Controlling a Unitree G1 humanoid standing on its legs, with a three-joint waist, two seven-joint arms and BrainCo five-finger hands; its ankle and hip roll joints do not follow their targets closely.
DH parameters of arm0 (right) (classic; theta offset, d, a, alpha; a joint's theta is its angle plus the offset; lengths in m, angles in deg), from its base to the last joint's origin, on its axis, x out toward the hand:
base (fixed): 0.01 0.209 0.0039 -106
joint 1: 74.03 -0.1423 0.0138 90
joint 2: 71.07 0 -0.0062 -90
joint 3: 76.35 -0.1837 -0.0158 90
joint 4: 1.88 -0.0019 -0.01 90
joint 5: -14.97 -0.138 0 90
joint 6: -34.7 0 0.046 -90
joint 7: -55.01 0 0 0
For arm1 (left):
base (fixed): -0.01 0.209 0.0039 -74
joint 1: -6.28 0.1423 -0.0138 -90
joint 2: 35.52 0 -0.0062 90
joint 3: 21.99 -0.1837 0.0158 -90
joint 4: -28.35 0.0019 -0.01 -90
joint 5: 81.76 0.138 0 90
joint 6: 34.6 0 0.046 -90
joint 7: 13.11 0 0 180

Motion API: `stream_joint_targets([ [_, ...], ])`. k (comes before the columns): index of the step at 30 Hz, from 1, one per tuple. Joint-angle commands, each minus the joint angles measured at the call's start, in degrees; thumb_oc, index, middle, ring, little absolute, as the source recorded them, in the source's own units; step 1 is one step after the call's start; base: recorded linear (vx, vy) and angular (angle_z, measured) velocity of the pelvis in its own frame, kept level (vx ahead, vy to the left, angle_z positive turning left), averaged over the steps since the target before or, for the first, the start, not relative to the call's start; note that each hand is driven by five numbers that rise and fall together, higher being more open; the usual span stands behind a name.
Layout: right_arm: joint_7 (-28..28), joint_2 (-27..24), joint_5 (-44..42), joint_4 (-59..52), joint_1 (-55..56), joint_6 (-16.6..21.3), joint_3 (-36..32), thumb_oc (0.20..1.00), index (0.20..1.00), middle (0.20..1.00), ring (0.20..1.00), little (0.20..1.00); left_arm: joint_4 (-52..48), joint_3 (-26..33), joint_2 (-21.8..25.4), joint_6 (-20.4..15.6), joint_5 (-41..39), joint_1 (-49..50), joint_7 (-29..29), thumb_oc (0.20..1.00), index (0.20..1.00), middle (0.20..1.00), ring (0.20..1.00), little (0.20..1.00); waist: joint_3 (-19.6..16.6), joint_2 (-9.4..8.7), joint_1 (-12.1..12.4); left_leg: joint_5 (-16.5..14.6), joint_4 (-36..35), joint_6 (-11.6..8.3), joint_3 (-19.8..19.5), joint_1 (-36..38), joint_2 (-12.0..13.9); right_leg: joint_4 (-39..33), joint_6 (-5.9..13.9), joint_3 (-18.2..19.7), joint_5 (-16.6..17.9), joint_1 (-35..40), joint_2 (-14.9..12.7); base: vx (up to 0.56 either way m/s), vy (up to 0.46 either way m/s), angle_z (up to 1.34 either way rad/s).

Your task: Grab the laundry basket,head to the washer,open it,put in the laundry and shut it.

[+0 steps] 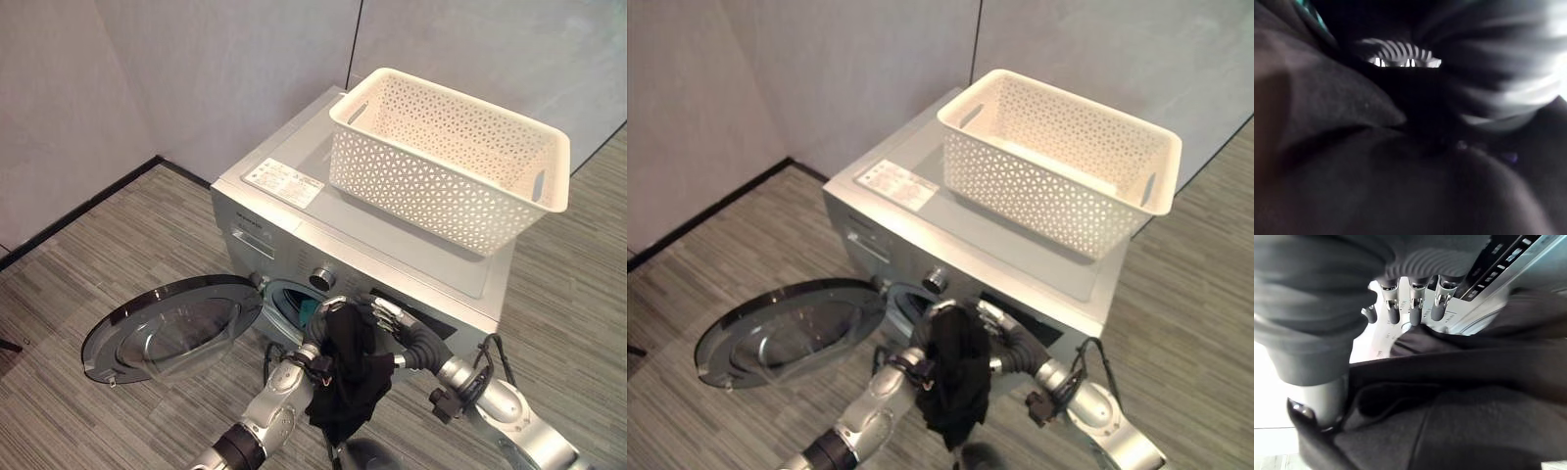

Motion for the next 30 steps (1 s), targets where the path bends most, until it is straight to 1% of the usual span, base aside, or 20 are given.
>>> stream_joint_targets([
  [1, -0.69, 0.15, 0.77, -0.85, 0.85, 2.83, -1.53, 1.0, 1.0, 1.0, 1.0, 1.0, 2.17, 0.26, -3.27, -4.26, 1.08, -4.18, -0.15, 0.2, 0.2, 0.2, 0.2, 0.2, -2.19, -2.22, -0.13, -0.6, 0.19, 0.9, -1.35, -3.0, -0.85, 1.66, 2.66, -2.4, -12.81, 9.82, -2.88, 0.0, 0.0, 0.0],
  [2, -0.69, 0.15, 0.77, -0.85, 0.85, 2.83, -1.53, 1.0, 1.0, 1.0, 1.0, 1.0, 2.17, 0.26, -3.27, -4.26, 1.08, -4.18, -0.15, 0.2, 0.2, 0.2, 0.2, 0.2, -2.19, -2.22, -0.13, -0.6, 0.19, 0.9, -1.35, -3.0, -0.85, 1.66, 2.66, -2.4, -12.81, 9.82, -2.88, 0.0, 0.0, 0.0],
  [3, -0.9, 0.31, 4.07, -0.54, 1.63, 2.99, -1.73, 1.0, 1.0, 1.0, 1.0, 1.0, 2.44, 0.93, -3.45, -4.38, 0.41, -3.58, -0.13, 0.2, 0.2, 0.2, 0.2, 0.2, -2.1, -2.26, -0.36, -0.63, 0.19, 0.99, -1.23, -3.02, -0.88, 1.67, 2.74, -2.26, -12.77, 9.72, -2.92, 0.0, 0.0, 0.0],
  [5, -1.49, 0.81, 4.42, 0.27, 2.19, 2.58, -1.12, 1.0, 1.0, 1.0, 1.0, 1.0, 3.09, 1.46, -4.22, -4.39, -1.77, -3.1, -0.37, 0.2, 0.2, 0.2, 0.2, 0.2, -1.81, -2.59, -0.54, -0.63, 0.19, 1.13, -0.9, -3.19, -0.98, 1.66, 2.86, -1.9, -12.5, 9.24, -2.85, 0.0, 0.0, 0.0],
  [11, -1.83, 1.58, 5.97, 2.82, 3.17, 1.86, -0.22, 1.0, 1.0, 1.0, 1.0, 1.0, 4.1, 1.67, -4.56, -4.43, -1.93, -2.95, -0.85, 0.2, 0.2, 0.2, 0.2, 0.2, -1.18, -3.27, -0.42, -0.56, 0.19, 1.26, -0.82, -3.64, -1.19, 1.69, 2.93, -1.8, -12.26, 8.73, -2.87, -0.01, 0.003, -0.02],
  [13, -1.91, 2.43, 6.0, 6.05, 4.47, 1.41, 0.0, 1.0, 1.0, 1.0, 1.0, 1.0, 4.66, 2.18, -4.7, -4.63, -2.63, -2.7, -0.76, 0.2, 0.2, 0.2, 0.2, 0.2, -0.9, -3.52, -0.44, -0.5, 0.19, 1.31, -0.81, -3.79, -1.28, 1.65, 2.98, -1.85, -12.16, 8.64, -2.9, 0.0, 0.0, 0.0],
  [17, -1.88, 3.56, 6.07, 12.63, 7.24, 0.89, -1.11, 1.0, 1.0, 1.0, 1.0, 1.0, 5.59, 3.31, -4.57, -4.69, -3.36, -2.49, -0.7, 0.2, 0.2, 0.2, 0.2, 0.2, -0.25, -4.07, -0.69, -0.37, 0.19, 1.29, -0.57, -4.26, -1.31, 1.78, 3.12, -1.69, -11.99, 8.0, -2.93, 0.0, 0.0, 0.0],
  [21, -1.31, 4.84, 5.41, 18.65, 10.92, 0.64, -3.7, 1.0, 1.0, 1.0, 1.0, 1.0, 6.48, 4.74, -4.33, -4.92, -3.3, -2.5, -0.76, 0.2, 0.2, 0.2, 0.2, 0.2, 0.26, -4.69, -1.13, -0.2, 0.19, 1.29, -0.24, -4.82, -1.31, 1.89, 3.38, -1.45, -11.74, 7.2, -2.93, 0.0, 0.0, 0.0],
  [22, -1.18, 5.61, 5.02, 20.23, 11.66, 0.46, -4.24, 1.0, 1.0, 1.0, 1.0, 1.0, 6.63, 5.05, -4.32, -4.93, -3.54, -2.48, -0.66, 0.2, 0.2, 0.2, 0.2, 0.2, 0.38, -4.85, -1.32, -0.15, 0.19, 1.28, -0.19, -4.99, -1.31, 1.95, 3.45, -1.45, -11.68, 6.93, -2.92, -0.03, 0.015, -0.02],
  [23, -1.2, 7.42, 3.44, 23.59, 12.94, 0.29, -5.71, 1.0, 1.0, 1.0, 1.0, 1.0, 7.1, 5.87, -4.16, -5.16, -3.64, -2.7, -1.0, 0.2, 0.2, 0.2, 0.2, 0.2, 0.53, -5.12, -1.56, -0.02, 0.19, 1.28, -0.07, -5.3, -1.35, 2.07, 3.52, -1.32, -11.54, 6.47, -2.84, 0.0, 0.0, 0.0],
  [24, -1.19, 7.45, 3.44, 23.64, 12.92, 0.32, -5.71, 1.0, 1.0, 1.0, 1.0, 1.0, 7.11, 5.86, -4.16, -5.16, -3.64, -2.71, -1.0, 0.2, 0.2, 0.2, 0.2, 0.2, 0.52, -5.13, -1.54, -0.02, 0.19, 1.28, -0.05, -5.32, -1.35, 2.08, 3.52, -1.3, -11.54, 6.45, -2.84, 0.0, 0.0, 0.0],
  [26, -1.4, 9.89, 1.35, 27.1, 14.52, -0.17, -7.8, 1.0, 1.0, 1.0, 1.0, 1.0, 7.6, 7.3, -4.06, -5.29, -4.19, -2.81, -1.32, 0.2, 0.2, 0.2, 0.2, 0.2, 0.92, -5.61, -1.97, 0.11, 0.19, 1.33, 0.19, -5.75, -1.41, 2.16, 3.68, -0.92, -11.25, 5.78, -2.81, -0.04, 0.016, -0.01],
  [27, -1.4, 9.89, 1.35, 27.1, 14.52, -0.17, -7.8, 1.0, 1.0, 1.0, 1.0, 1.0, 7.6, 7.3, -4.06, -5.29, -4.19, -2.81, -1.32, 0.2, 0.2, 0.2, 0.2, 0.2, 0.92, -5.61, -1.97, 0.11, 0.19, 1.33, 0.19, -5.75, -1.41, 2.16, 3.68, -0.92, -11.25, 5.78, -2.81, -0.06, 0.021, -0.15],
  [28, -1.82, 10.83, 1.74, 29.73, 13.95, -0.43, -8.04, 1.0, 1.0, 1.0, 1.0, 1.0, 8.01, 8.24, -4.01, -5.4, -4.32, -3.03, -1.51, 0.2, 0.2, 0.2, 0.2, 0.2, 1.47, -5.79, -2.06, 0.22, 0.19, 1.47, 0.33, -6.11, -1.51, 2.26, 3.73, -0.49, -11.06, 5.17, -2.69, -0.04, 0.011, -0.22],
  [30, -1.88, 10.94, 1.59, 29.22, 13.66, -0.51, -8.16, 1.0, 1.0, 1.0, 1.0, 1.0, 7.91, 8.52, -3.85, -5.49, -4.3, -3.2, -1.66, 0.2, 0.2, 0.2, 0.2, 0.2, 1.67, -5.93, -2.07, 0.28, 0.19, 1.49, 0.51, -6.28, -1.49, 2.27, 3.76, -0.36, -10.92, 4.86, -2.7, -0.04, 0.013, -0.17],
])
